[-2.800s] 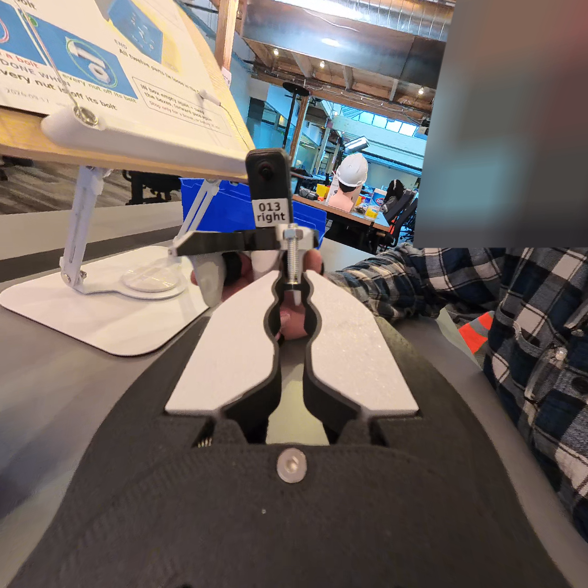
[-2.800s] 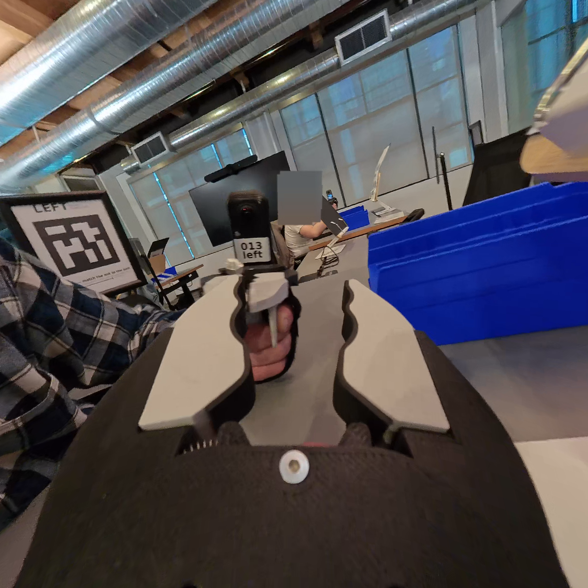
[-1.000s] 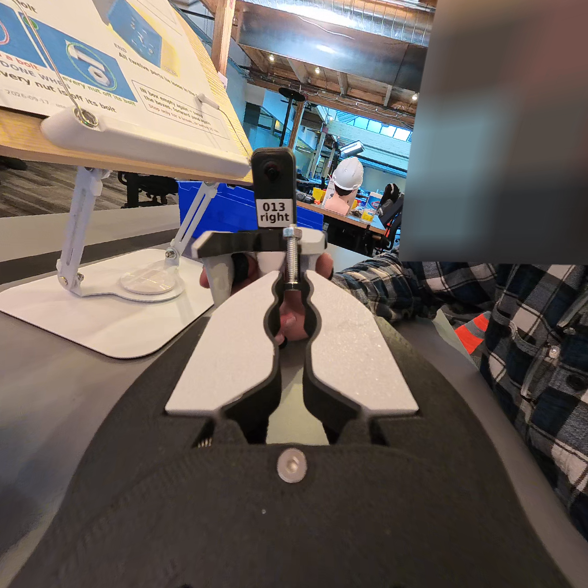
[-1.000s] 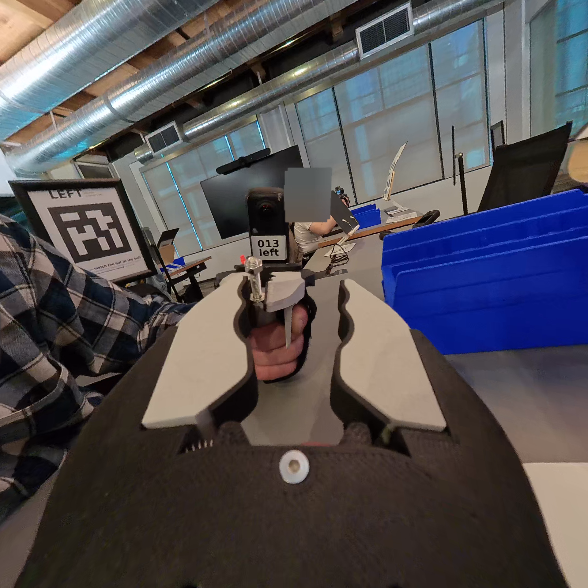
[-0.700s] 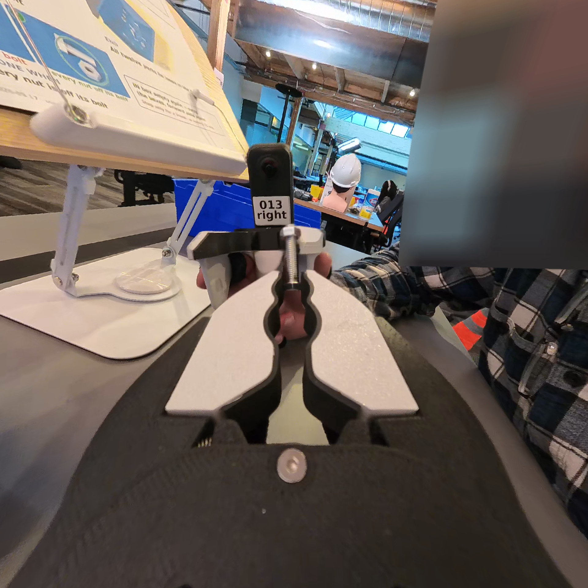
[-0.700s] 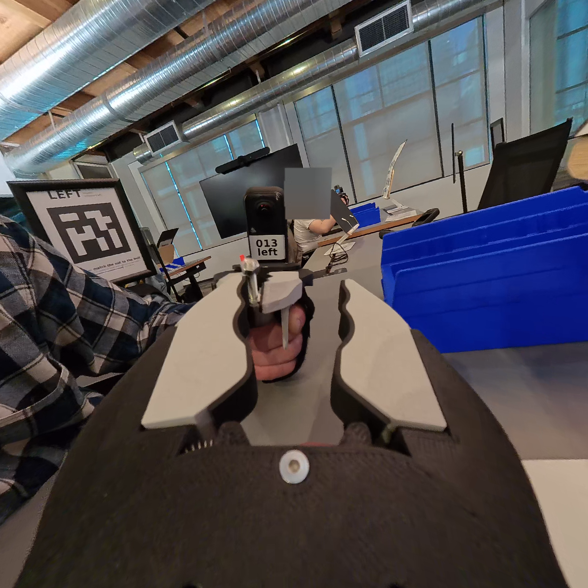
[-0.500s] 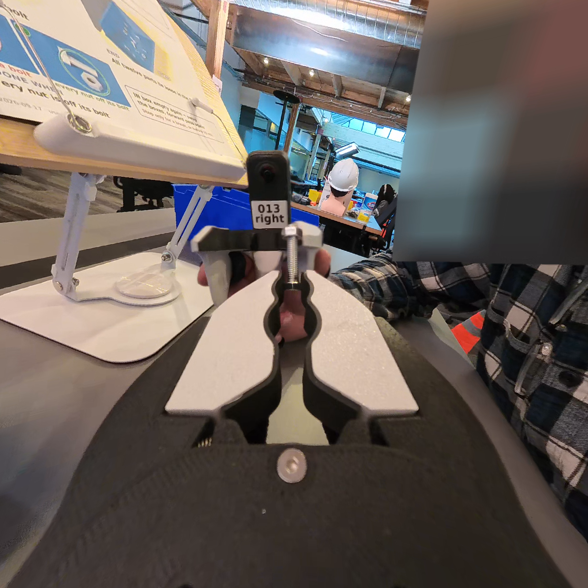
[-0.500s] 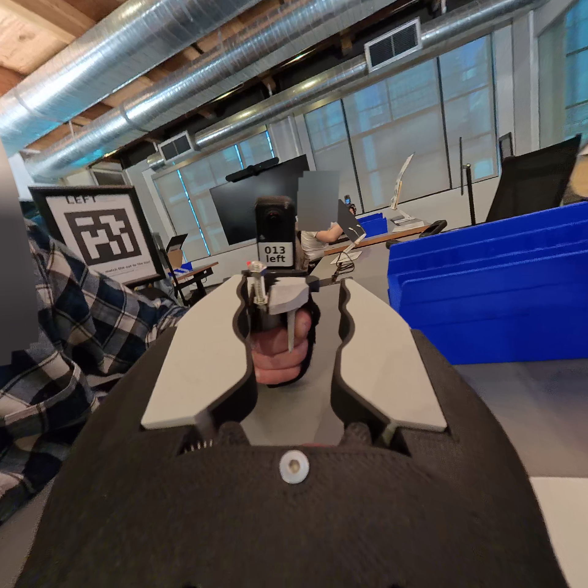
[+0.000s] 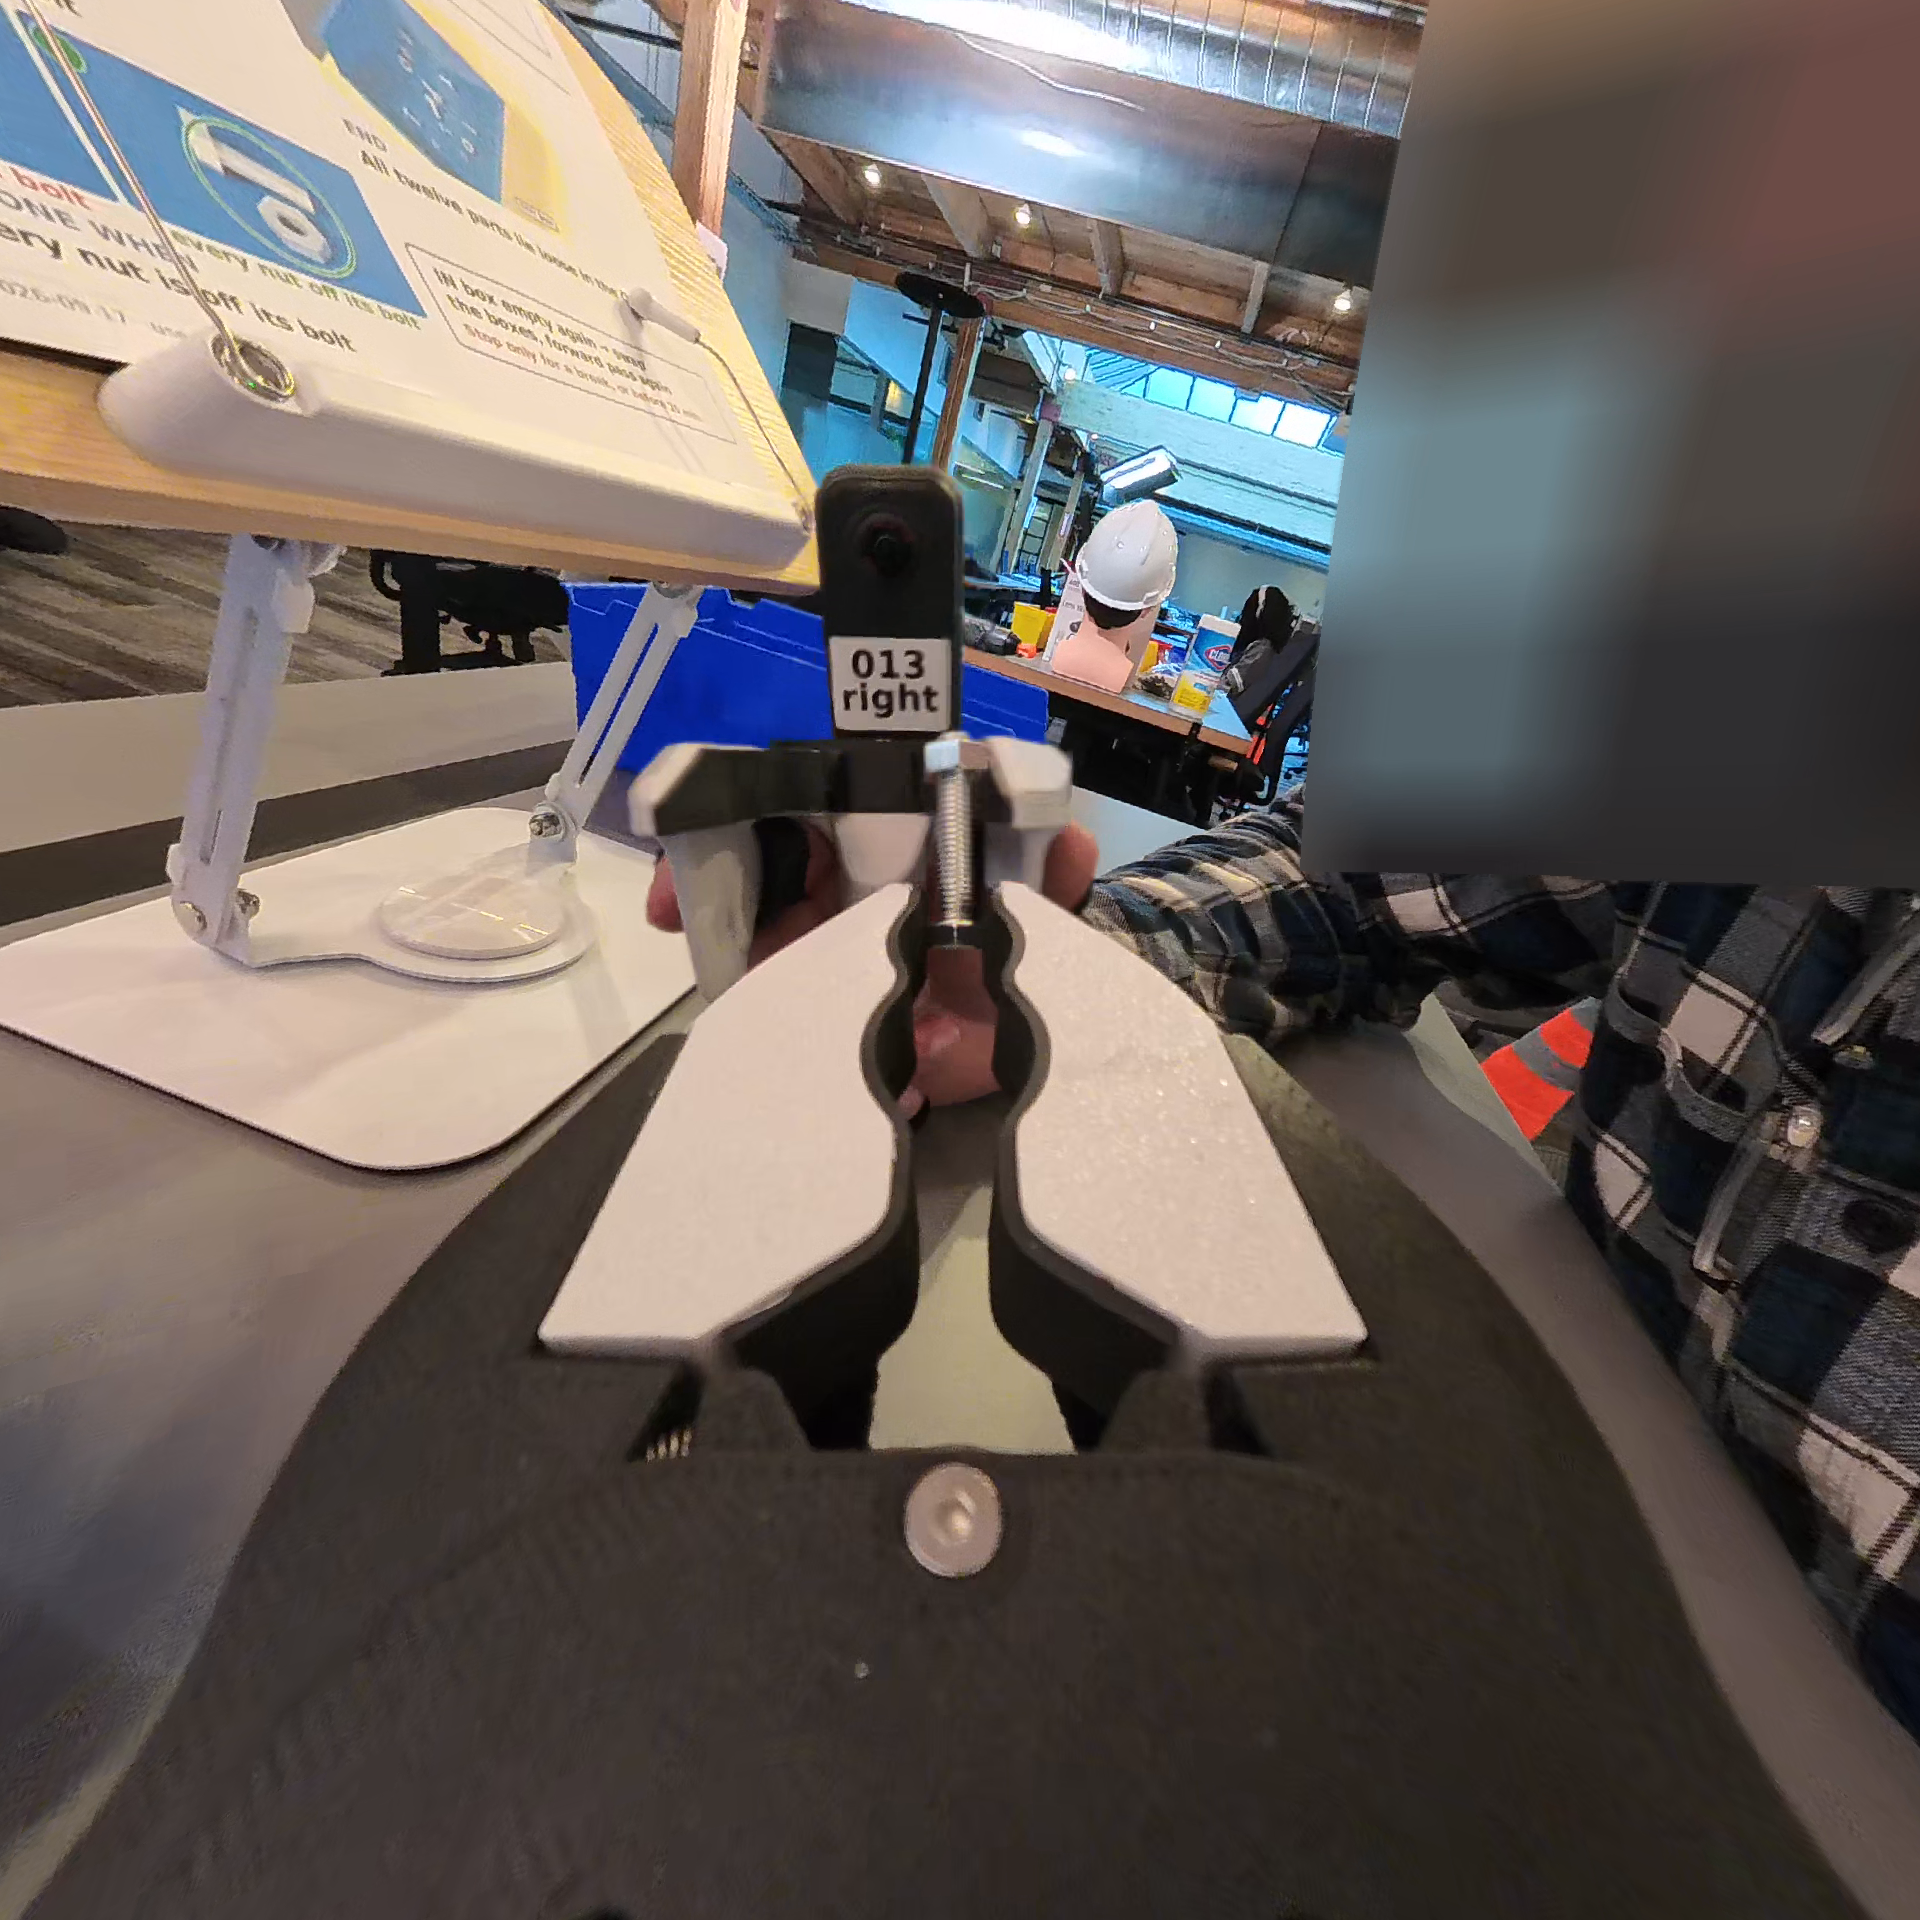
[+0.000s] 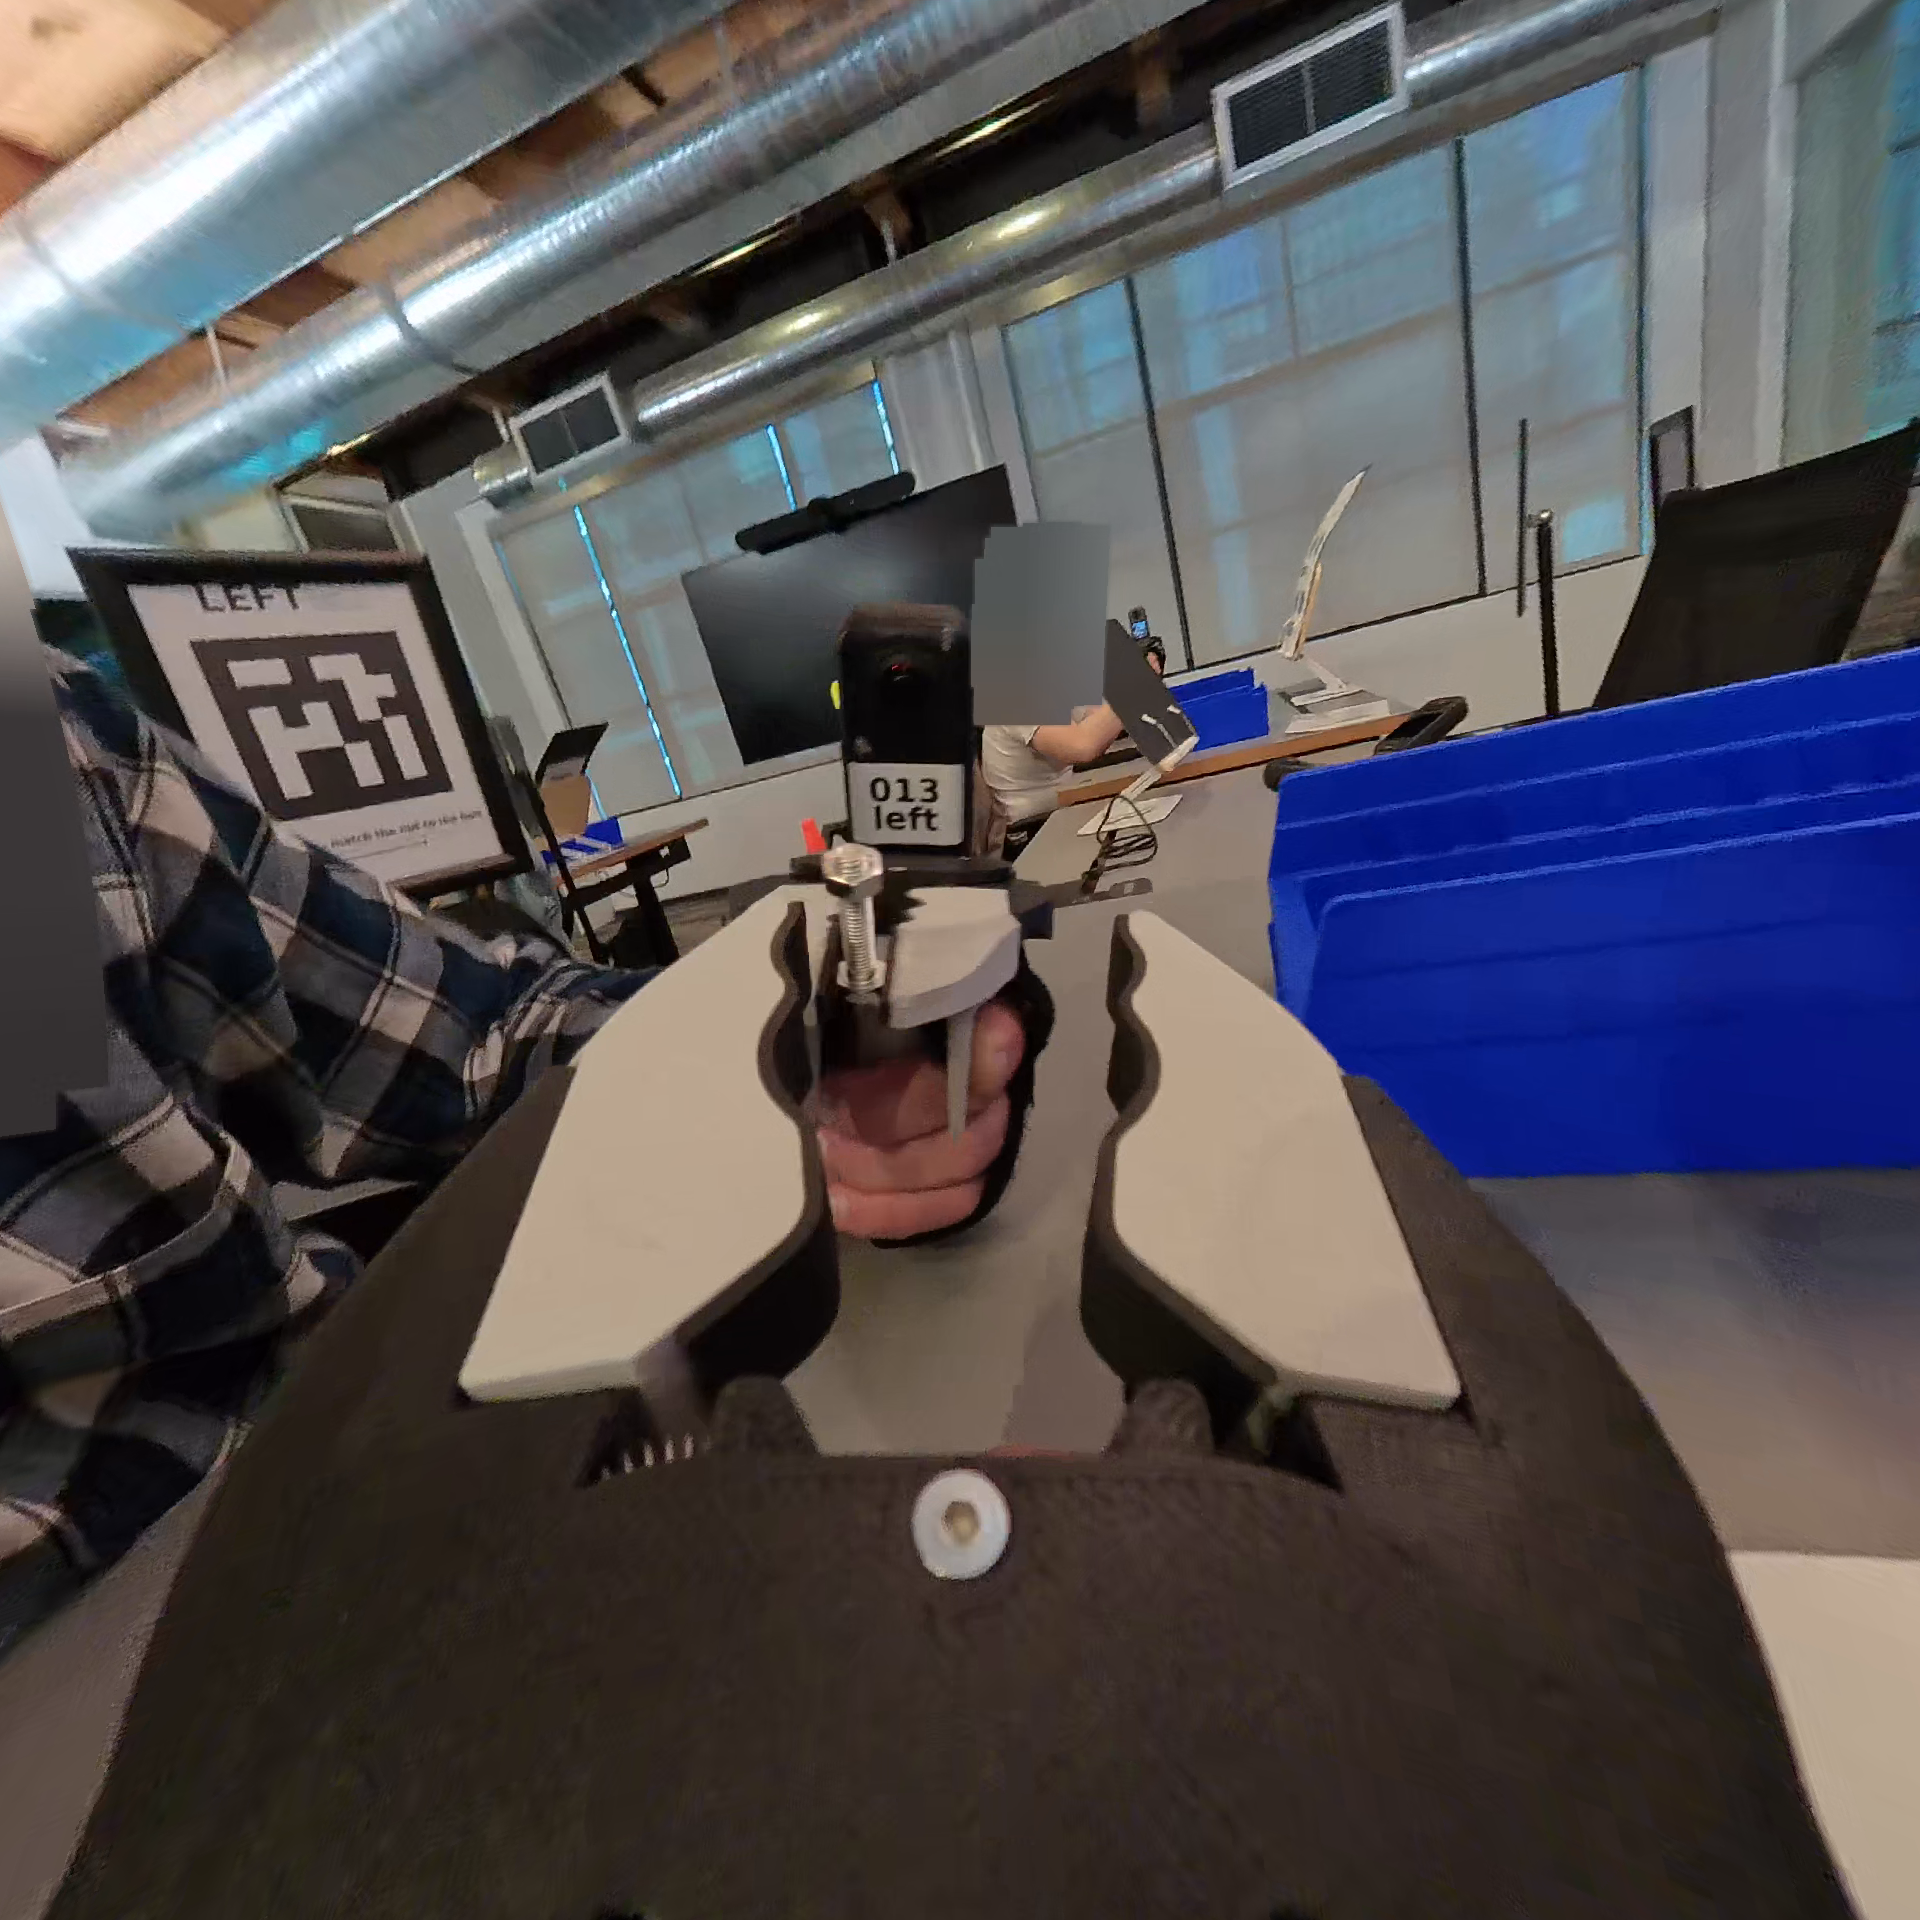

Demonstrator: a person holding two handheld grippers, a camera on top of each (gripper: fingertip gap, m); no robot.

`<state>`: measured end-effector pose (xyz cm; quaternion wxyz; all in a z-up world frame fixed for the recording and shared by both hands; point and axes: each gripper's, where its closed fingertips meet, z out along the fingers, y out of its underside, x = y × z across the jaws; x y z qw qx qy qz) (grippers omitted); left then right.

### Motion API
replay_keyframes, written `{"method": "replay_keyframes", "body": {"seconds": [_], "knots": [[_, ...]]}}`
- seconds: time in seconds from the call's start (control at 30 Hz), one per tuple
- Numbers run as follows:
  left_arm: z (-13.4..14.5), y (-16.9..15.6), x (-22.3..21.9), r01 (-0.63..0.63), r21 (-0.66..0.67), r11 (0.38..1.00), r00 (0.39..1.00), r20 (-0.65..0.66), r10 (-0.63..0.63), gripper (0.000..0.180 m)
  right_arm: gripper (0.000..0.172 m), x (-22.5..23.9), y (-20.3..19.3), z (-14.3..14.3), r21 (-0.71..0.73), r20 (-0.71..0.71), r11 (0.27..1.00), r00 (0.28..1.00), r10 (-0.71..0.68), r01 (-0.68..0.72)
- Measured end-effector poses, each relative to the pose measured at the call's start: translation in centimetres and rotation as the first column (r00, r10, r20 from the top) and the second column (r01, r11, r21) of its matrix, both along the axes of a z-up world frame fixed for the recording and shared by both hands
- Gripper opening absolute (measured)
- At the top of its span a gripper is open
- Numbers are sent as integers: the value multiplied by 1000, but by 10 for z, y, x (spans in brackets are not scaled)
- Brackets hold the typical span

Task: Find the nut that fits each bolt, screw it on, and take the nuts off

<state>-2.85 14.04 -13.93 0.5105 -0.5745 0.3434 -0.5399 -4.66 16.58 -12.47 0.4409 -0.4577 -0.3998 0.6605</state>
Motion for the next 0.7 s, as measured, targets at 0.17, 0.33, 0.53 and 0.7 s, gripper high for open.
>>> {"method": "replay_keyframes", "body": {"seconds": [0.17, 0.33, 0.53, 0.7], "knots": [[-3, -2, 4, 17, -5, 1000, 1000, -8, -17, 9, 55, -1, 0, -1, -4, 4, 1000, 1000, -10, 10], [1, 0, 0, 5, -5, 1000, 1000, 8, -5, 9, 50, 1, 10, -6, -27, 22, 999, 999, -32, 33], [-2, 1, 0, 5, -8, 1000, 1000, -3, -5, 9, 53, 2, 1, 1, -7, -16, 1000, 1000, 8, -8], [-3, -1, 3, 15, -7, 1000, 1000, -8, -15, 9, 55, 2, -1, 3, -3, -16, 1000, 1000, 10, -10]]}}
